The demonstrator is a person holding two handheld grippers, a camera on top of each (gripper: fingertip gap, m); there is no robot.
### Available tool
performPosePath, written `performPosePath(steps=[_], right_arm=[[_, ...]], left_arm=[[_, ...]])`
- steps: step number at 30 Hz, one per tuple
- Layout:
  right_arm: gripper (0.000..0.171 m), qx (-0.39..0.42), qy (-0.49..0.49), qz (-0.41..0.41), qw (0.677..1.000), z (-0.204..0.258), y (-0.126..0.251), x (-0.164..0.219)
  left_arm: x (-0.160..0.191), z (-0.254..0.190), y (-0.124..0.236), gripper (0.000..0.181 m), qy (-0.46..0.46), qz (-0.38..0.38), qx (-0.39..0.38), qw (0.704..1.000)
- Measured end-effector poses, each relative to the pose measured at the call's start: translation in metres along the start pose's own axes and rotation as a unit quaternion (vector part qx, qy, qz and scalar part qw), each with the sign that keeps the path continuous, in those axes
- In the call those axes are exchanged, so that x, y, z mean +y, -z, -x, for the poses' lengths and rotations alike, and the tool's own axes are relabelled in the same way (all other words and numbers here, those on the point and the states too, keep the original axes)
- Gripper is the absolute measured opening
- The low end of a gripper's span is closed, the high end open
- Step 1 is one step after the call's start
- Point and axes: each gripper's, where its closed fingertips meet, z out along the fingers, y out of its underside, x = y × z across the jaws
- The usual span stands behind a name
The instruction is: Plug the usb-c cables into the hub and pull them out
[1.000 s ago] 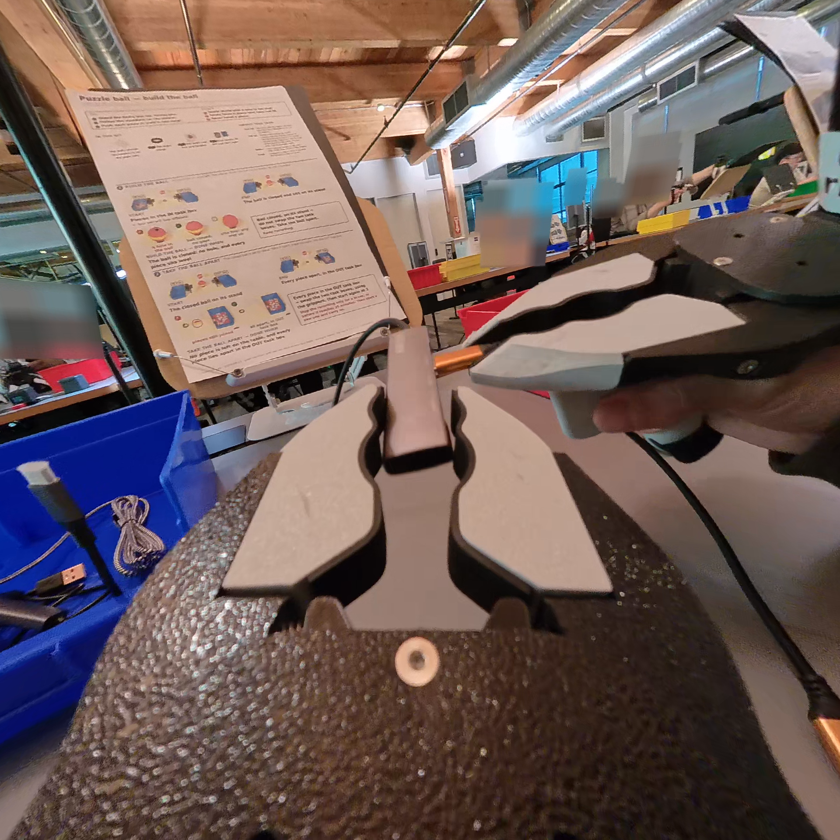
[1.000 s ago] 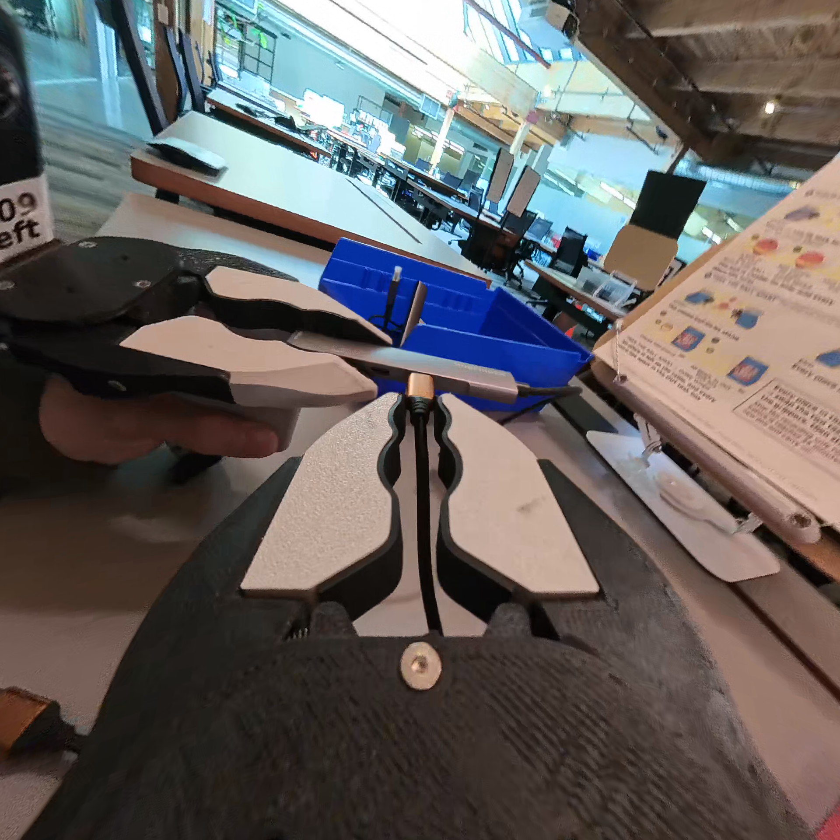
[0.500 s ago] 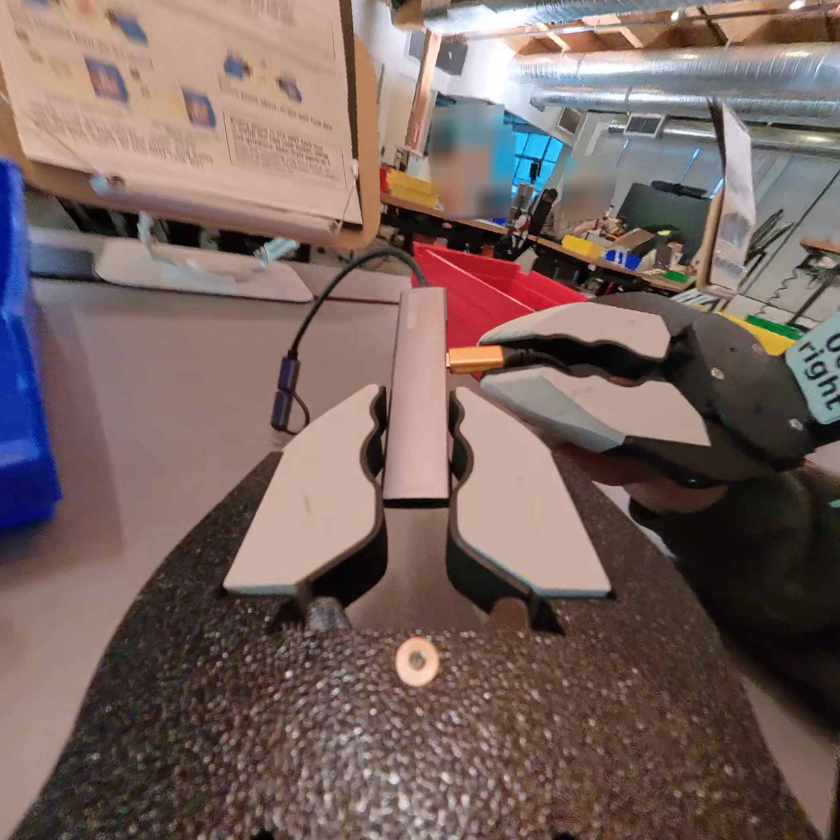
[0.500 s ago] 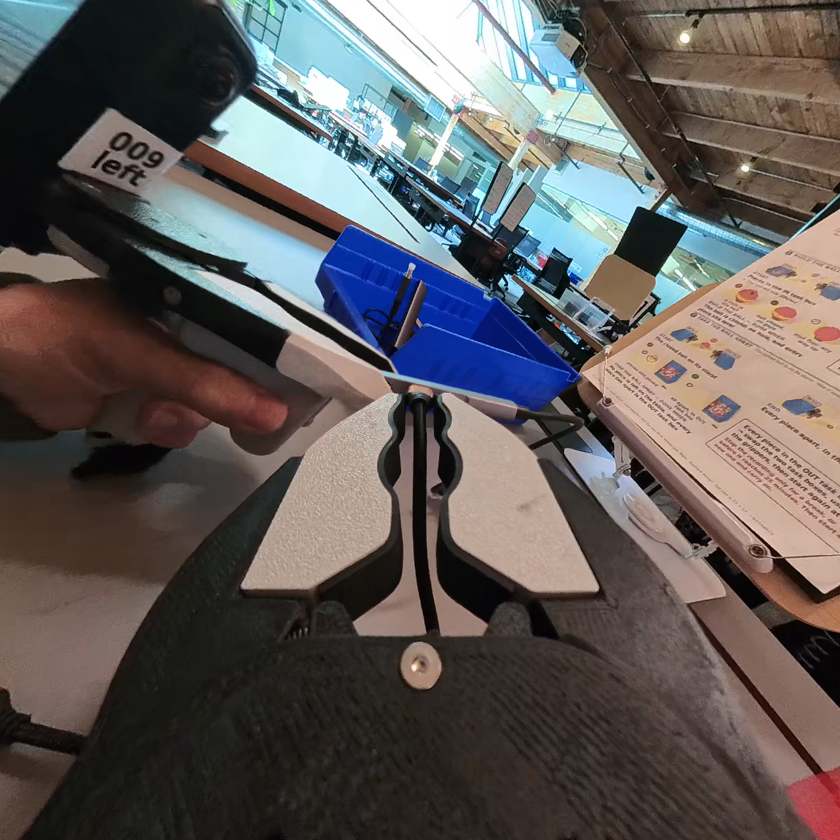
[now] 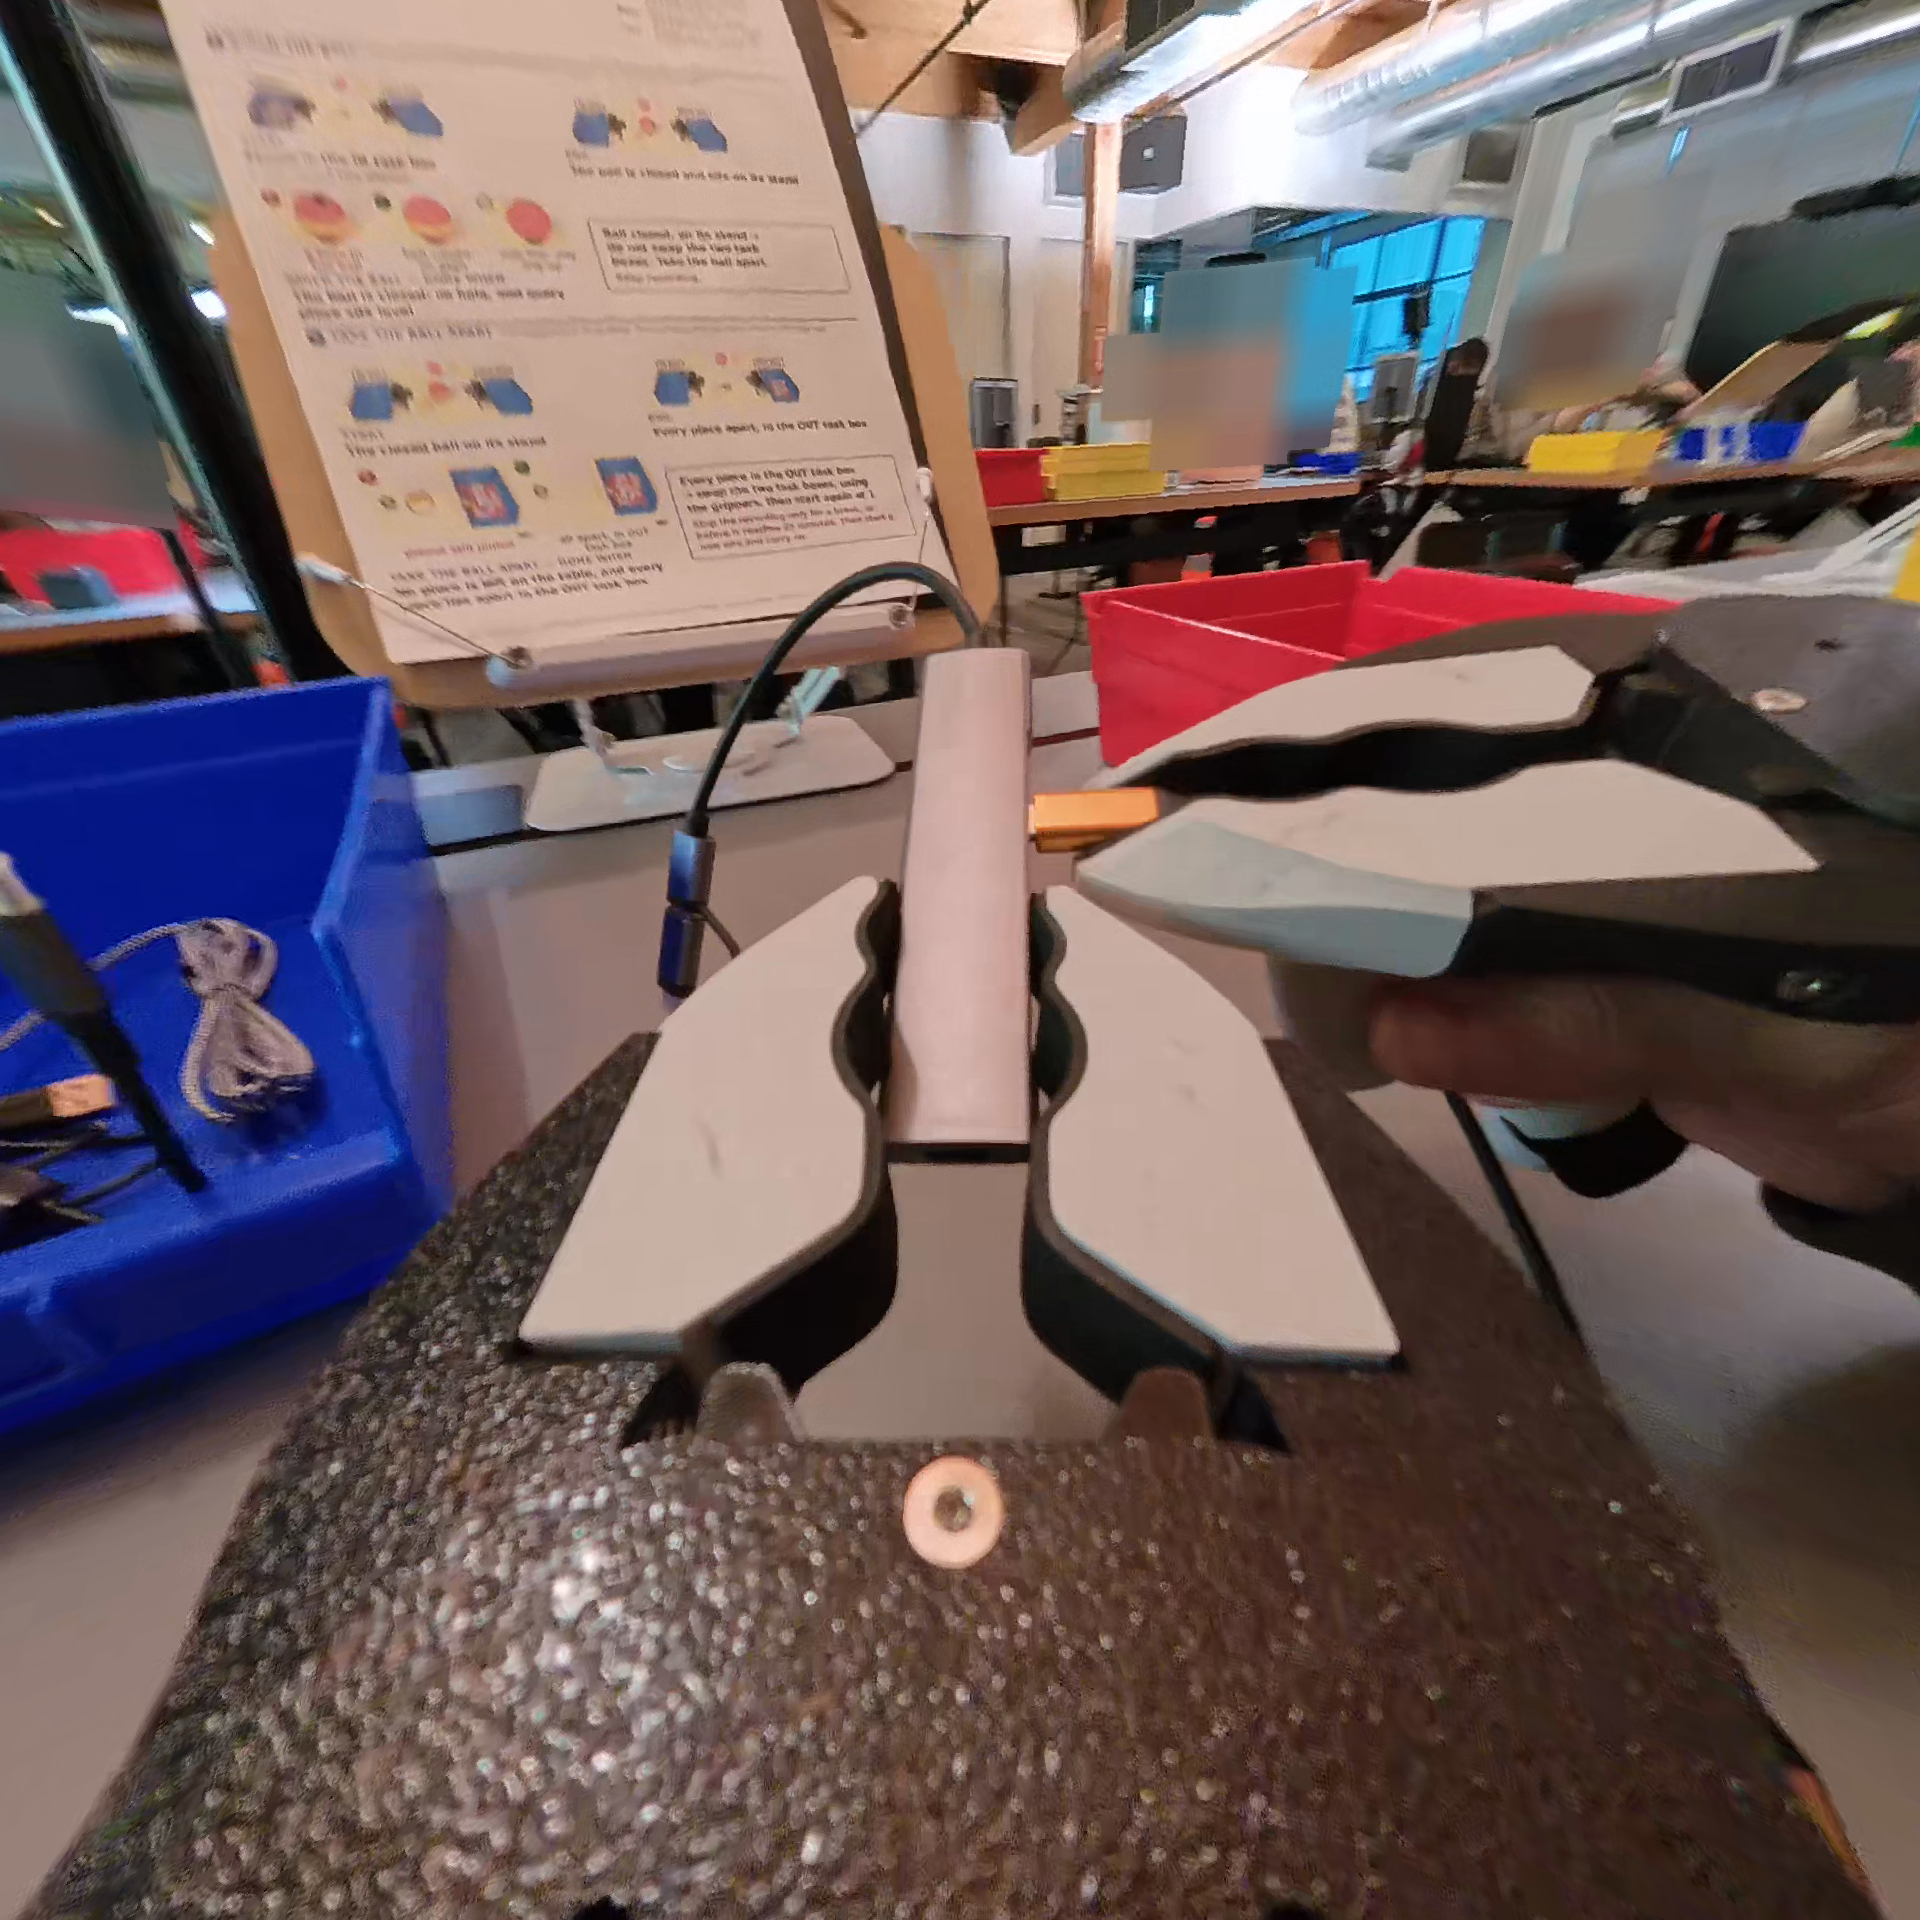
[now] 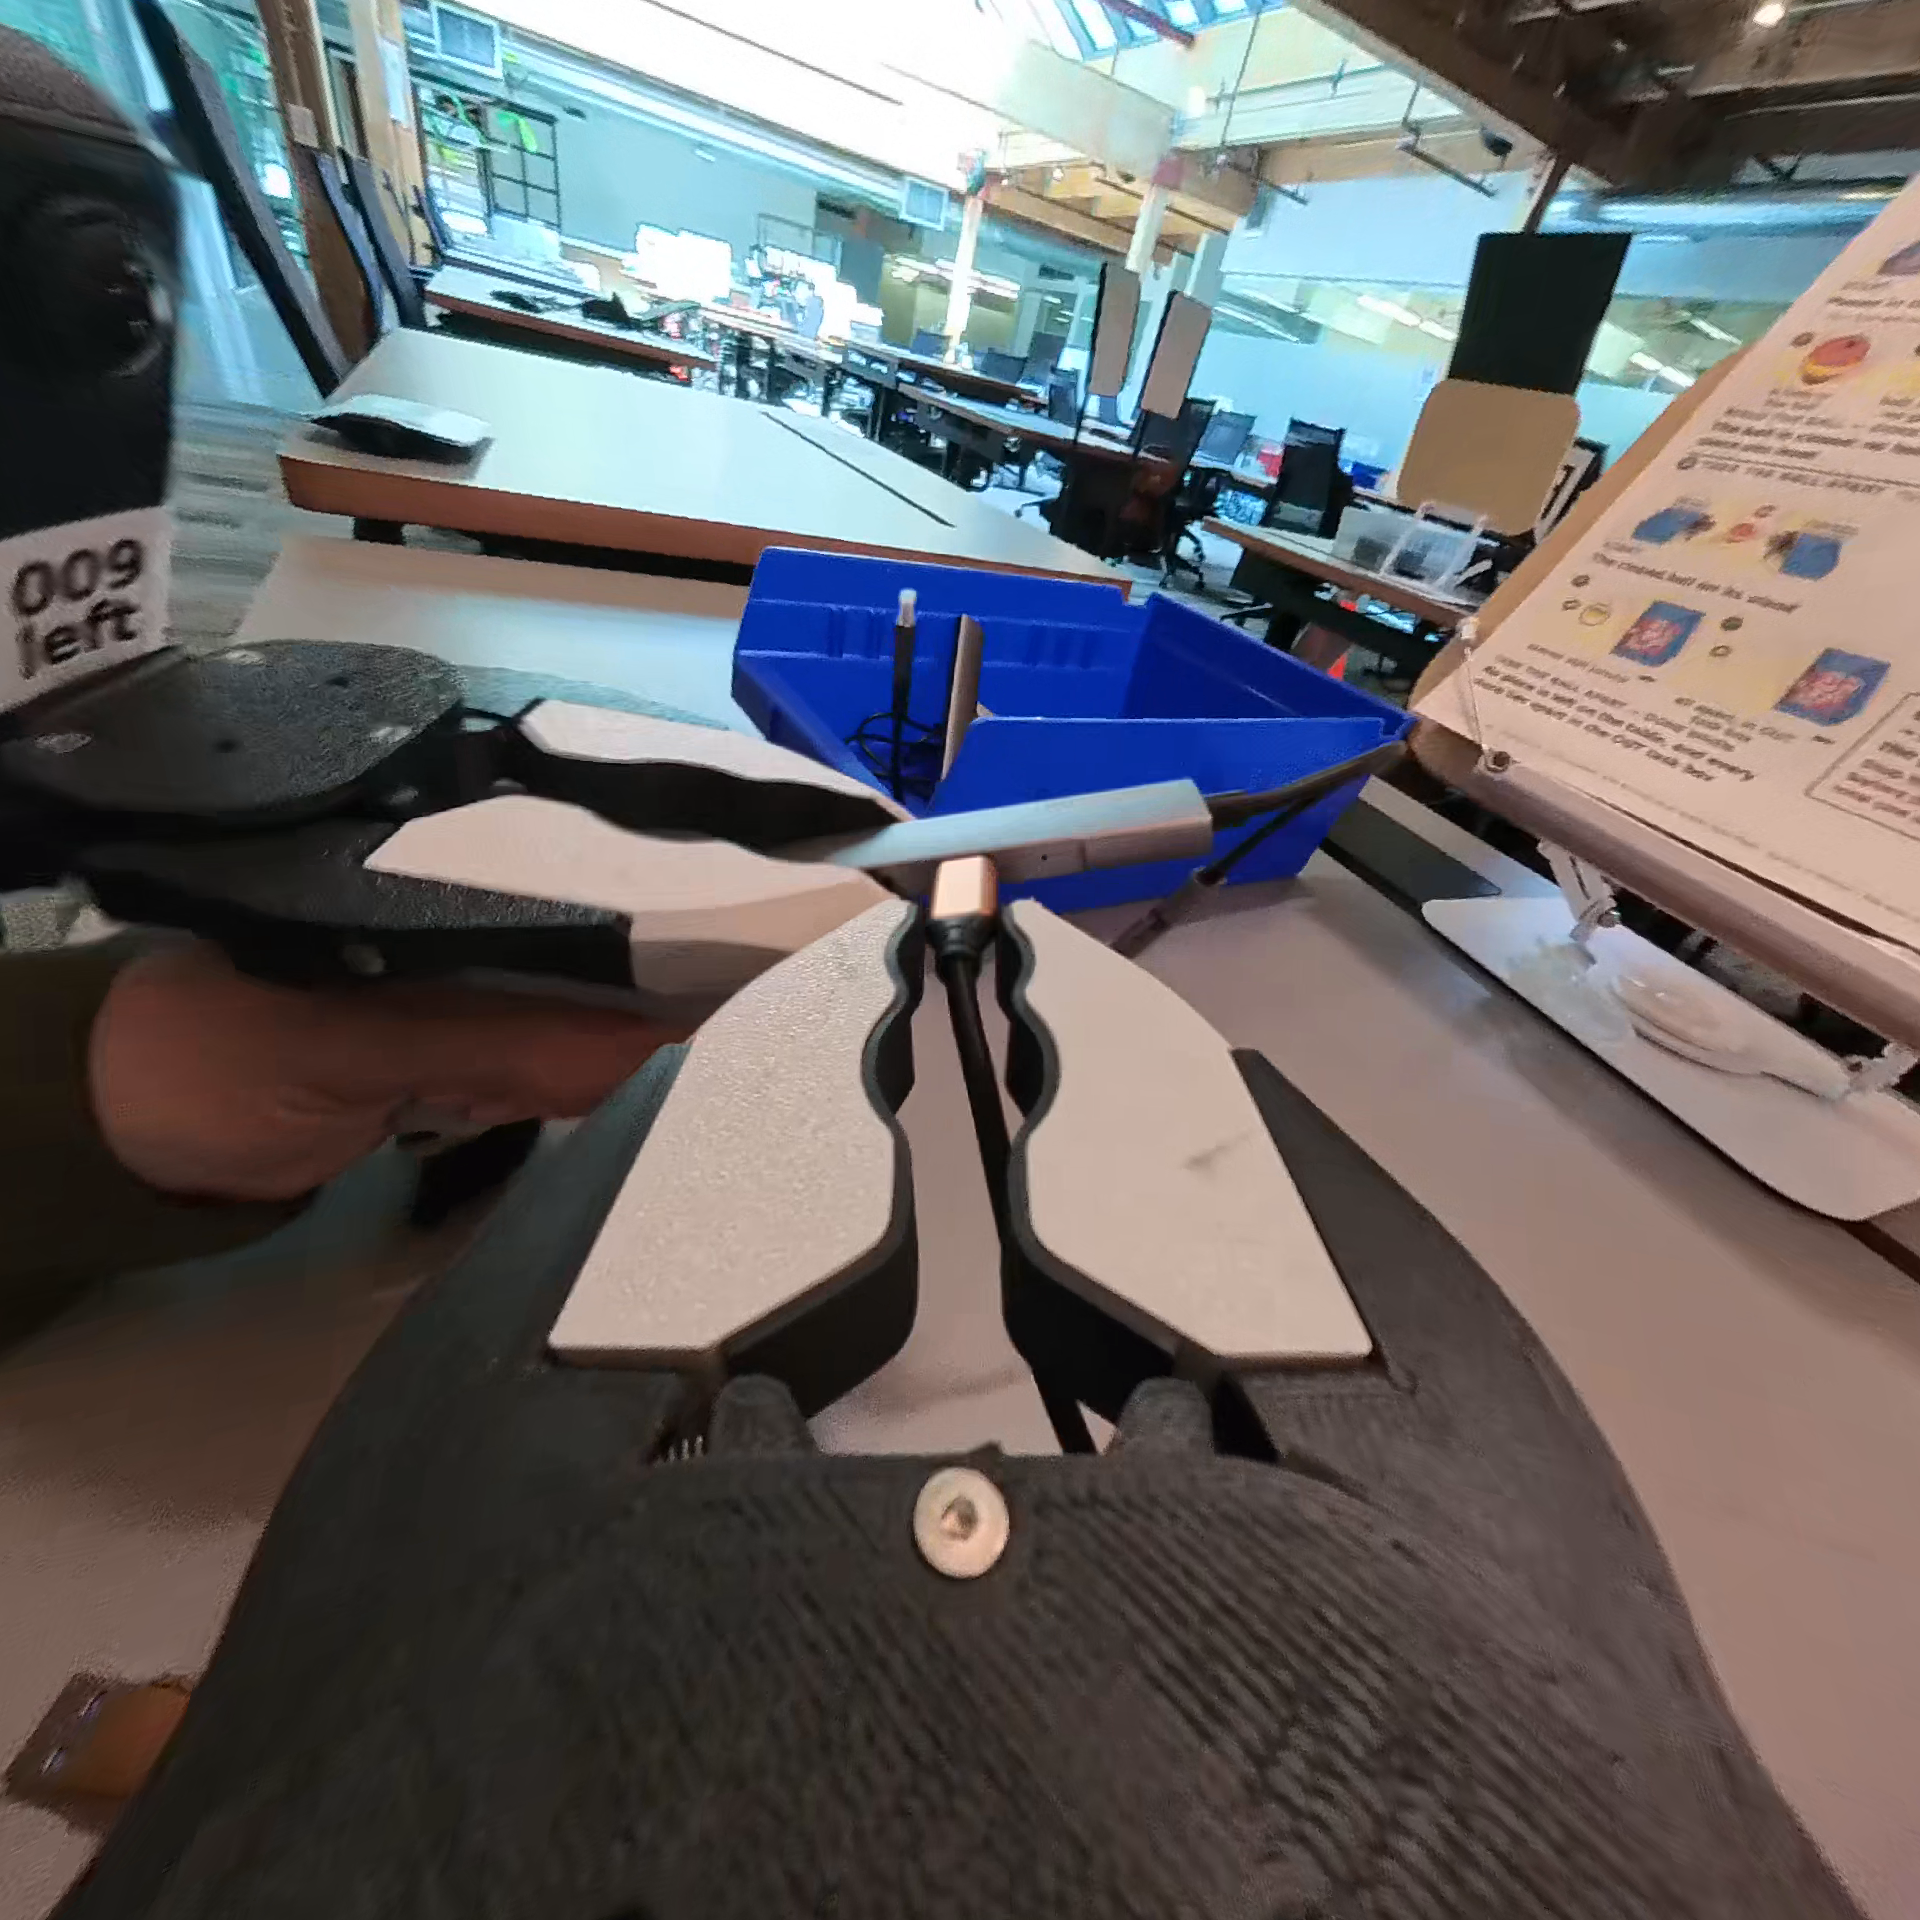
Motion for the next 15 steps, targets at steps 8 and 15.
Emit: performPosePath(steps=[8, 15], right_arm=[[0.013, 0.027, 0.037, -0.015, 0.999, -0.0023, 0.0013, -0.0016], [0.012, 0.048, 0.071, 0.019, 0.996, -0.0045, 0.0003, 0.0062]], left_arm=[[-0.0009, -0.0012, 0.0002, 0.023, -0.035, -0.004, -0.017, 0.999], [0.0065, 0.0007, -0.0042, 0.024, -0.024, 0.028, -0.014, 0.999]])
